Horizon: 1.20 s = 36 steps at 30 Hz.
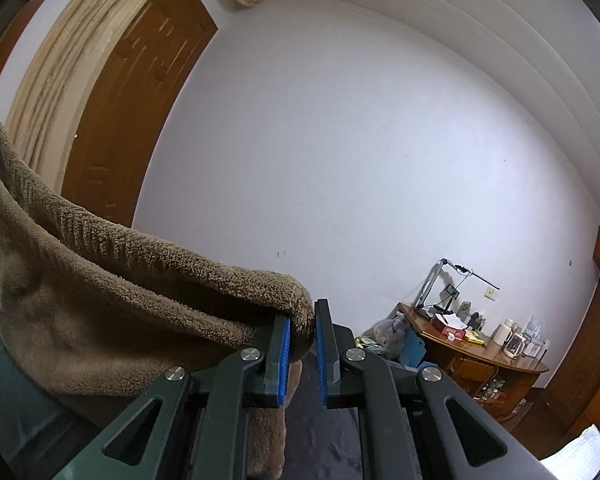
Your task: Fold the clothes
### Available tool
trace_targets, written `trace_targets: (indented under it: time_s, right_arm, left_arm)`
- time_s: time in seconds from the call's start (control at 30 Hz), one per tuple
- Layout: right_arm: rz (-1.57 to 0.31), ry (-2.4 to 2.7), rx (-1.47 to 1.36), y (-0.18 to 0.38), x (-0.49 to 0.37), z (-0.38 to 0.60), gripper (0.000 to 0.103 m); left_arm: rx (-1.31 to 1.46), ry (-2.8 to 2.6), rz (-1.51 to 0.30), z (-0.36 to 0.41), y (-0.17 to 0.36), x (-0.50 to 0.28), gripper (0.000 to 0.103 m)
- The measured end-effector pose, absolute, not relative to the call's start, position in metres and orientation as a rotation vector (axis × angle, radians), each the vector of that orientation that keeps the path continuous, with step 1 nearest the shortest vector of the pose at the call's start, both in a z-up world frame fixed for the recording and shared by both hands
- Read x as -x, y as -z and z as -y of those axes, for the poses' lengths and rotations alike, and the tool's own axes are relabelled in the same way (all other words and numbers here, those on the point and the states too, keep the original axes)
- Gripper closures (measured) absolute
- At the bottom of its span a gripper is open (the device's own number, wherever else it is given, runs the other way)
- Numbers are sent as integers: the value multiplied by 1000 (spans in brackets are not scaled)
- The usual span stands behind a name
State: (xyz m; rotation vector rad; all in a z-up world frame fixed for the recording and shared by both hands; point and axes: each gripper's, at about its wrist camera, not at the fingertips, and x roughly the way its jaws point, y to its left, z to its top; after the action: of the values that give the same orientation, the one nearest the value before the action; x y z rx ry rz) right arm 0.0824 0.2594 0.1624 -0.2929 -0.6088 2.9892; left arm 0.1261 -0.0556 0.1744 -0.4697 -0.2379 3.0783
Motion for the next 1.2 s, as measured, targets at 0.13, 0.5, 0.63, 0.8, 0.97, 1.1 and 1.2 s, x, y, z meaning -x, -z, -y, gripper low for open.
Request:
trace_targets:
  time_s: [0.13,0.5,0.63,0.8,0.97,1.1,1.2]
  right_arm:
    - [537,-3000,351,-167,-50,-267,92]
    - [421,-2972,474,-174,71,-267,91]
    - [407,-2946,580,-153,132,-255,92]
    - [392,-2906,744,-112,194,-254,92]
    - [395,-2862,905,-64,231,-260,92]
    - [394,-2831,1014,-36,253,-266,92]
    - [412,-2806,1084,-21,265,-267,91]
  left_arm:
    - [473,-3080,237,55,-178,-93,60]
    - [612,-3131,170,54,-167,38,60]
    - [741,-3147,138,54,-147,95,59]
    - [947,-3142,75,49,-100,161,59]
    - [1134,-3096,69,47,-51,206,59]
    - [1213,-3077,68,47,-28,226,59]
    - [1258,-3085,37,46,-18,237,54]
